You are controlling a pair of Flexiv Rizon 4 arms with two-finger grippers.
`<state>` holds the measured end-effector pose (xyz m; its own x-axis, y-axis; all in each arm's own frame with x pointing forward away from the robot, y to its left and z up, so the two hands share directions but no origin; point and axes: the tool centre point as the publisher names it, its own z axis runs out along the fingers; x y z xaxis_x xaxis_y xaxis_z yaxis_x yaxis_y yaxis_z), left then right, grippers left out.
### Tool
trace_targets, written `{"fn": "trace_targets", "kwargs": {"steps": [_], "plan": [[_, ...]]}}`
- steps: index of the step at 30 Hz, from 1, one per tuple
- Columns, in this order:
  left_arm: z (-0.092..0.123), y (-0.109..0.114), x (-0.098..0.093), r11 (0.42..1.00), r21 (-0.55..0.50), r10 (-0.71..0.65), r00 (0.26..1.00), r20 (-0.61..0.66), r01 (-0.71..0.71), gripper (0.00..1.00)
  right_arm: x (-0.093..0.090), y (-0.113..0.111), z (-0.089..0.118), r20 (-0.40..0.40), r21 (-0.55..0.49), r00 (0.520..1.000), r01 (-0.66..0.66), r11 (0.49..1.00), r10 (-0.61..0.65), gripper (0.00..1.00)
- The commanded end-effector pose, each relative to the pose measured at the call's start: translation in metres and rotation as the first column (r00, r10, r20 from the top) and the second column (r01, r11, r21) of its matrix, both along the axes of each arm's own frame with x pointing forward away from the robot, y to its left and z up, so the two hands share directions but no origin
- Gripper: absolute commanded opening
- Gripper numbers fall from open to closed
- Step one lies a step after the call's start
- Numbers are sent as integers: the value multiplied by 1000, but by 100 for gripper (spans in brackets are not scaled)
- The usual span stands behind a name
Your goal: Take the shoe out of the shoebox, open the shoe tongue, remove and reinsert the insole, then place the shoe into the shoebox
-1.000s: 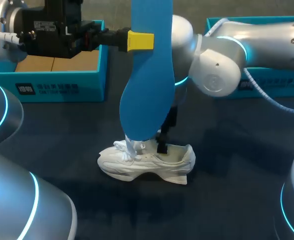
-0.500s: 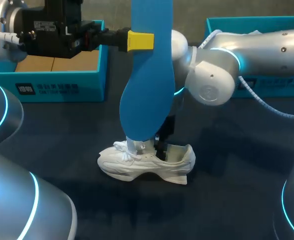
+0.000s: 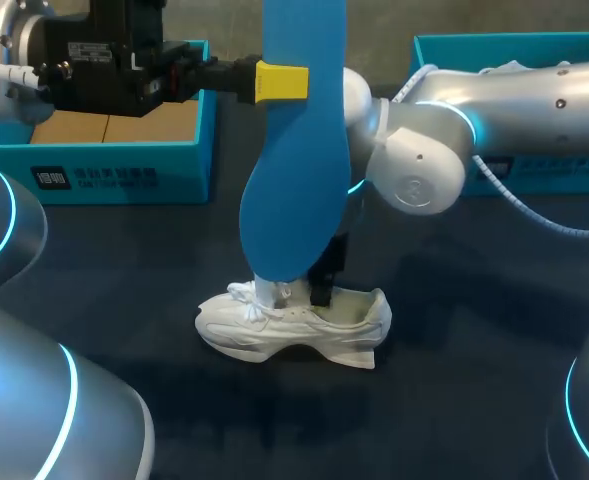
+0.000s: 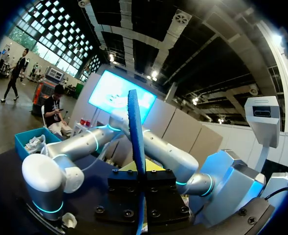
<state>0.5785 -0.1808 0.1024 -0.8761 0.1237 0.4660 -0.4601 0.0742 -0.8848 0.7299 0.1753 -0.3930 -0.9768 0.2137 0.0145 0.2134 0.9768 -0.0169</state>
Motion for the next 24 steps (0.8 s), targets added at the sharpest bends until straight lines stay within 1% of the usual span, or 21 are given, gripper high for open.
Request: {"fn": "trace_targets", "kwargs": {"steps": [1, 9, 16, 22, 24], "plan": [[0, -1, 0, 1000, 3, 0, 1000, -1, 0, 0, -4, -4, 8, 15, -3, 1000, 2, 1000, -2, 0], [0, -1, 0, 1000, 3, 0, 1000, -1, 0, 0, -8, -7, 23, 11, -5, 1000, 4, 1000, -4, 0], [0, -1, 0, 1000, 3, 0, 1000, -1, 0, 0, -11, -10, 45, -16, -16, 1000, 8, 1000, -8, 0], [0, -1, 0, 1000, 3, 0, 1000, -1, 0, 0, -14, -12, 60, -44, -3, 996, 78, 997, -78, 0], [0, -1, 0, 1000, 3, 0, 1000, -1, 0, 0, -18, -11, 68, -52, -4, 994, 95, 996, -95, 0]]}}
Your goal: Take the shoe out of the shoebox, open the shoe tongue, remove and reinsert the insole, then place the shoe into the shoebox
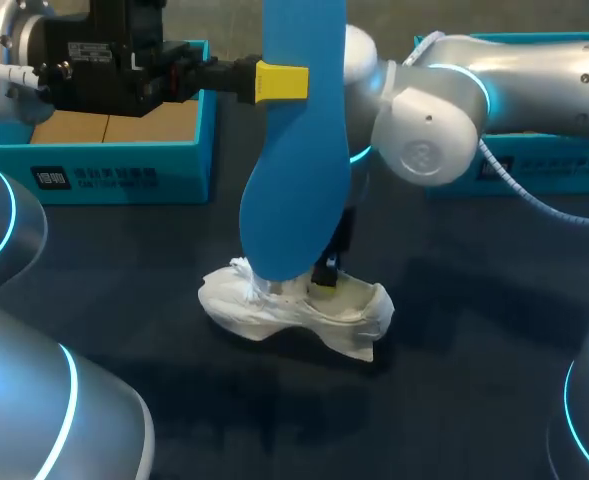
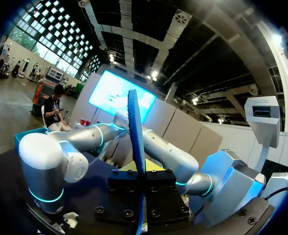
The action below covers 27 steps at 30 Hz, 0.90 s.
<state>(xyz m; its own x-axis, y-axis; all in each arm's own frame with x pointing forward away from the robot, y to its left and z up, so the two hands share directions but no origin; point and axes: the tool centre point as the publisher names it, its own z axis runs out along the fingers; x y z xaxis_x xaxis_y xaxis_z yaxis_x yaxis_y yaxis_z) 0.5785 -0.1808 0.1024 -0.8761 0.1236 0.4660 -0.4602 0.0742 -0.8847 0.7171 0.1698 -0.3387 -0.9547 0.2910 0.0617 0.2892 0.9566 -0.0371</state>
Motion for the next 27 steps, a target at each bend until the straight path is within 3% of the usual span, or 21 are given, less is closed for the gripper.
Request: {"fn": "trace_targets", "kwargs": {"steps": [1, 18, 25, 27], "plan": [[0, -1, 0, 1000, 3, 0, 1000, 0, 0, 0, -5, -6, 13, -1, 6, 1000, 15, 1000, -15, 0], [0, -1, 0, 1000, 3, 0, 1000, 0, 0, 0, -5, -6, 13, -1, 6, 1000, 15, 1000, -15, 0], [0, -1, 0, 1000, 3, 0, 1000, 0, 0, 0, -11, -19, 18, 34, 111, 980, 194, 975, -198, 0], [0, -1, 0, 1000, 3, 0, 1000, 0, 0, 0, -14, -23, 22, 52, 127, 953, 290, 948, -299, 0]]}}
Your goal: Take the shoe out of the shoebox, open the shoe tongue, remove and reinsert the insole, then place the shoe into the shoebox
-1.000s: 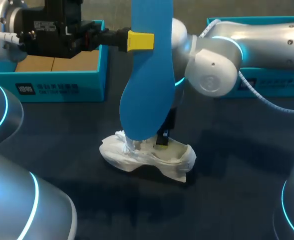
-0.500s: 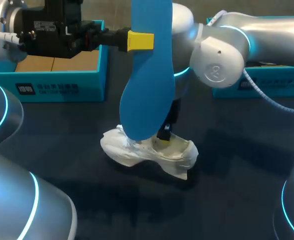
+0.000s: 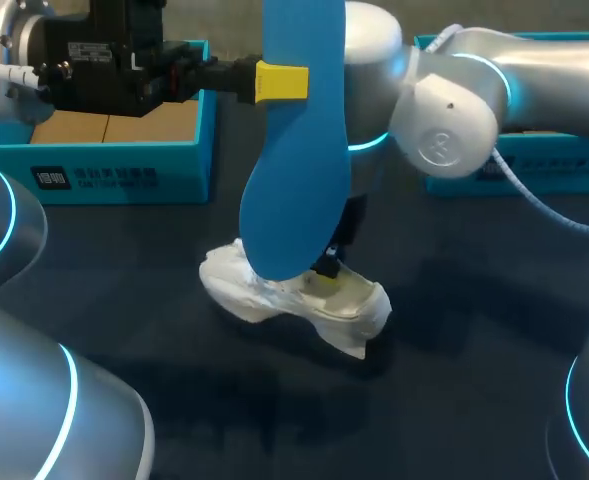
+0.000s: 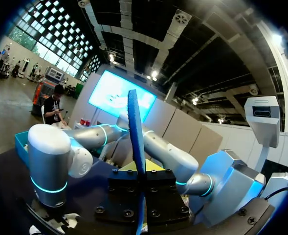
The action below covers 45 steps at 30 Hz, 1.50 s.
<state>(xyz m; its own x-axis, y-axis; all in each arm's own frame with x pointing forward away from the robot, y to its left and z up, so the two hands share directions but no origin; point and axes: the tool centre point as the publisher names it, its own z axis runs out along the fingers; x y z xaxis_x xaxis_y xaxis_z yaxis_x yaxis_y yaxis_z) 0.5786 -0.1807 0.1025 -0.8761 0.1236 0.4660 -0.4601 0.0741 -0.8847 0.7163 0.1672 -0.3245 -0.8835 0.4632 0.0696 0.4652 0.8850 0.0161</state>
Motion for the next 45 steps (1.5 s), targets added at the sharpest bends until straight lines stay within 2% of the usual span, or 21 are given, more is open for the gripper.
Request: {"fn": "trace_targets", "kwargs": {"steps": [1, 4, 8, 11, 28, 33, 39, 45], "plan": [[0, -1, 0, 1000, 3, 0, 1000, -1, 0, 0, -15, -21, 8, 62, 58, 987, 144, 988, -148, 0], [0, -1, 0, 1000, 3, 0, 1000, -1, 0, 0, -23, -22, 12, 75, 88, 956, 276, 957, -283, 0], [0, -1, 0, 1000, 3, 0, 1000, -1, 0, 0, -35, -17, 11, 67, 146, 889, 441, 885, -454, 0], [0, -1, 0, 1000, 3, 0, 1000, -1, 0, 0, -41, -12, 9, 28, 195, 841, 526, 828, -541, 0], [0, -1, 0, 1000, 3, 0, 1000, -1, 0, 0, -41, -12, 9, 28, 195, 841, 526, 828, -541, 0], [0, -1, 0, 1000, 3, 0, 1000, -1, 0, 0, -46, -9, 0, -17, 241, 765, 628, 740, -644, 0], [0, -1, 0, 1000, 3, 0, 1000, -1, 0, 0, -56, -5, -7, -63, 259, 707, 693, 673, -704, 0], [0, -1, 0, 1000, 3, 0, 1000, -1, 0, 0, -61, 1, -12, -83, 271, 690, 710, 650, -719, 0]]}}
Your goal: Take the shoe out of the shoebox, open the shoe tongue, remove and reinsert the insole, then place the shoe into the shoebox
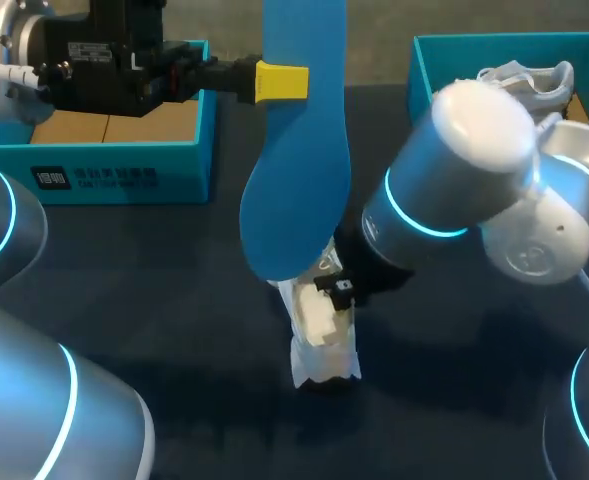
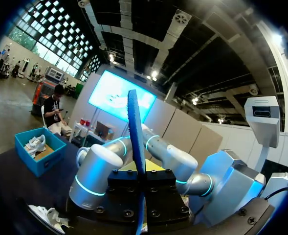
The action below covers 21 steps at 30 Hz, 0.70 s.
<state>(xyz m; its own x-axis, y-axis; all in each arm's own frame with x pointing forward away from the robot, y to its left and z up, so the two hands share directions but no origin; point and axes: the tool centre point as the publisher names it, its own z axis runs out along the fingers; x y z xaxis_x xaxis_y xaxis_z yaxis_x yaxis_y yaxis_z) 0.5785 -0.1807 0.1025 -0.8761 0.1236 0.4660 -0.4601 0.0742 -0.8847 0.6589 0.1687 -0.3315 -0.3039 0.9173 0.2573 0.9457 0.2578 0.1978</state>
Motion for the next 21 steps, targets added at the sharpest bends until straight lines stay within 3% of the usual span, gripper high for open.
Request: {"fn": "trace_targets", "kwargs": {"steps": [1, 9, 21], "plan": [[0, -1, 0, 1000, 3, 0, 1000, -1, 0, 0, -4, 0, -6, 17, 20, 1000, 24, 1000, -25, 0], [0, -1, 0, 1000, 3, 0, 1000, -1, 0, 0, 0, 7, -12, 22, 28, 998, 61, 998, -62, 0], [0, -1, 0, 1000, 3, 0, 1000, -1, 0, 0, 12, 7, -22, -11, -40, 995, 101, 994, -102, 0]]}}
